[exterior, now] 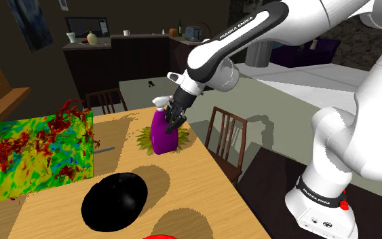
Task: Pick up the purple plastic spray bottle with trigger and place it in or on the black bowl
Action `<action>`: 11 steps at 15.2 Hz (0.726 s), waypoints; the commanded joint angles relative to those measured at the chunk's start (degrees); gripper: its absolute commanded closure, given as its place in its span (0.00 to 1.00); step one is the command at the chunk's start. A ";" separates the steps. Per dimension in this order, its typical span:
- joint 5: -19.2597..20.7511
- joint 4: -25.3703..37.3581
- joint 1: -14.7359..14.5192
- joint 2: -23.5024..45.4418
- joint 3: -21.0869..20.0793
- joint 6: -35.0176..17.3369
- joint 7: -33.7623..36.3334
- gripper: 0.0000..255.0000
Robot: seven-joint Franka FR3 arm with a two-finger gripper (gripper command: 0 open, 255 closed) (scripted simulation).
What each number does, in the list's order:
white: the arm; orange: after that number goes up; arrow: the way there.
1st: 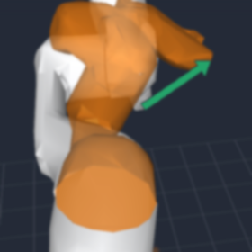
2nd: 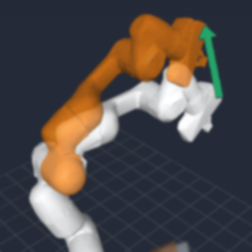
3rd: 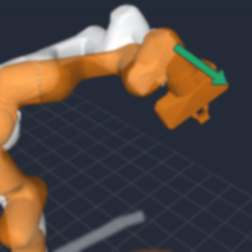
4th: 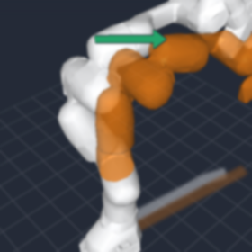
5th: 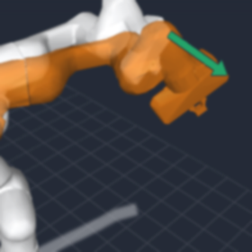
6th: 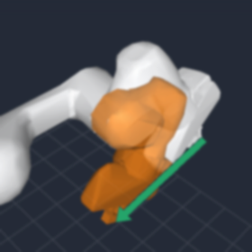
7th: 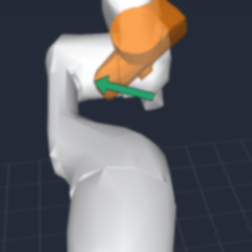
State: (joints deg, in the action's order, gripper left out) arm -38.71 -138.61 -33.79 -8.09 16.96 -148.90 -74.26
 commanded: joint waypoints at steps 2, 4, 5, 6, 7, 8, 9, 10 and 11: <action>2.70 0.78 0.69 -1.47 -0.23 1.80 2.52 1.00; 4.27 1.32 1.09 -2.41 -0.46 2.97 4.10 1.00; 5.01 1.62 1.30 -2.85 -0.58 3.57 4.85 1.00; 5.71 1.93 1.49 -3.29 -0.70 4.18 5.57 1.00; 6.39 2.26 1.68 -3.70 -0.82 4.79 6.27 1.00; 7.03 2.60 1.87 -4.10 -0.94 5.42 6.95 1.00; 7.65 2.96 2.05 -4.49 -1.05 6.05 7.61 1.00; 8.24 3.34 2.22 -4.87 -1.17 6.68 8.24 1.00; 8.80 3.73 2.39 -5.23 -1.28 7.33 8.86 1.00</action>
State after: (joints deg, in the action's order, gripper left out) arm -30.46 -135.42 -31.59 -13.09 15.70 -142.29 -65.91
